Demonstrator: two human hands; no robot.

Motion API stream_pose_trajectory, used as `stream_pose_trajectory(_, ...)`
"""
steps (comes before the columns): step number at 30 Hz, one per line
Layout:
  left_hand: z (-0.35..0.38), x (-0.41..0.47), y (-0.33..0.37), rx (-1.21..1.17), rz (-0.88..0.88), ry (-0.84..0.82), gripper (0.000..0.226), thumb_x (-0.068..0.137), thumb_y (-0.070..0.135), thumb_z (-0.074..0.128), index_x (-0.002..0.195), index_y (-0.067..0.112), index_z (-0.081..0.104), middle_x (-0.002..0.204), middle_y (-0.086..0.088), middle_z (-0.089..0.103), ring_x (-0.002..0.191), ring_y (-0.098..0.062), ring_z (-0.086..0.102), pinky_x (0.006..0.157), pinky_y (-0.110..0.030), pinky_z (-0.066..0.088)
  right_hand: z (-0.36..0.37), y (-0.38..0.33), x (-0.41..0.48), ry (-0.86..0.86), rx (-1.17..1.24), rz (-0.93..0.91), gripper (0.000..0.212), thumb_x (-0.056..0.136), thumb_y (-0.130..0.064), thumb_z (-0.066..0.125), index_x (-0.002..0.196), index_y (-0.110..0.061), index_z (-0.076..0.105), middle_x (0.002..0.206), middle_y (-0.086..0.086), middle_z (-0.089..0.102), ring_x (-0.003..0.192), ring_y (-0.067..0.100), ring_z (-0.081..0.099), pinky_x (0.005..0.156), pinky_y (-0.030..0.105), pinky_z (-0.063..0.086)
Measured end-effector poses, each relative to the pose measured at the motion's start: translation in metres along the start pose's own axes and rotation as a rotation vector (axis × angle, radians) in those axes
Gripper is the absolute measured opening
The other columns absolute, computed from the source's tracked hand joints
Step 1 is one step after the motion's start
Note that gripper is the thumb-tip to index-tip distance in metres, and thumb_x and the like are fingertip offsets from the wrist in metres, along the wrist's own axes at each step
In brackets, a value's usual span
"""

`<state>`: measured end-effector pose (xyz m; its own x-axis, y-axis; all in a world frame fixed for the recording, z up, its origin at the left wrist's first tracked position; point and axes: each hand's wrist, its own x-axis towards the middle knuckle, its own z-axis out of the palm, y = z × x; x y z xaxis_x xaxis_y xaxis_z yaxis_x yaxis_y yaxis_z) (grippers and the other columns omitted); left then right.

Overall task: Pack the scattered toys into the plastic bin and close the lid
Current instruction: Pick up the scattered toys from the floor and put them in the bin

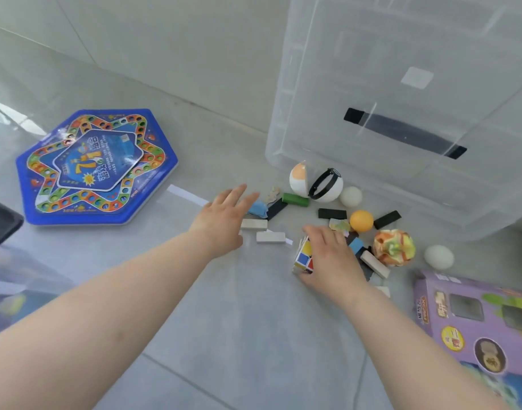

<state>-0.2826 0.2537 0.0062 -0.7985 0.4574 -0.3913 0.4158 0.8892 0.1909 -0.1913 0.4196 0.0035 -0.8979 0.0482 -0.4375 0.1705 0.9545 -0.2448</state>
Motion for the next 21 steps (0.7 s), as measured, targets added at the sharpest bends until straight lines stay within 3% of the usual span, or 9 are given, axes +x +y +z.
stream_pose_trajectory(3, 0.0, 0.022, 0.006, 0.05, 0.023, -0.046, 0.083, 0.085, 0.011, 0.053, 0.146, 0.026, 0.0, 0.157, 0.002, -0.003, 0.144, -0.022, 0.003, 0.113, -0.036, 0.022, 0.007, 0.004, -0.008, 0.001, -0.022, -0.019, 0.074, 0.084, -0.034, 0.06, 0.142, -0.022, 0.016, 0.14, 0.002, 0.03, 0.127, 0.025, 0.03, 0.1, 0.034, 0.036)
stream_pose_trajectory(8, 0.013, 0.028, 0.01, 0.122, 0.081, -0.065, 0.068, 0.089, 0.008, 0.039, 0.146, 0.03, 0.008, 0.151, 0.002, 0.018, 0.137, -0.023, 0.021, 0.106, -0.033, 0.029, 0.008, 0.004, -0.009, -0.002, -0.051, -0.019, 0.072, 0.084, -0.029, 0.06, 0.141, -0.021, 0.017, 0.138, 0.004, 0.03, 0.124, 0.027, 0.032, 0.096, 0.035, 0.037)
stream_pose_trajectory(14, 0.03, 0.007, 0.008, 0.202, 0.121, -0.055, 0.062, 0.091, 0.005, 0.031, 0.146, 0.023, 0.007, 0.144, -0.003, 0.024, 0.127, -0.025, 0.032, 0.1, -0.032, 0.036, 0.006, 0.003, -0.01, -0.004, -0.043, -0.029, 0.074, 0.083, -0.025, 0.059, 0.142, -0.019, 0.015, 0.138, 0.005, 0.031, 0.122, 0.027, 0.032, 0.094, 0.034, 0.039)
stream_pose_trajectory(21, 0.04, -0.033, 0.004, 0.202, 0.041, -0.127, 0.042, 0.091, 0.014, 0.038, 0.132, 0.011, 0.03, 0.131, -0.007, 0.04, 0.117, -0.026, 0.046, 0.089, -0.034, 0.04, 0.012, -0.004, -0.022, 0.003, -0.041, 0.018, 0.072, 0.084, -0.028, 0.058, 0.142, -0.019, 0.016, 0.135, 0.006, 0.033, 0.122, 0.026, 0.031, 0.096, 0.033, 0.039)
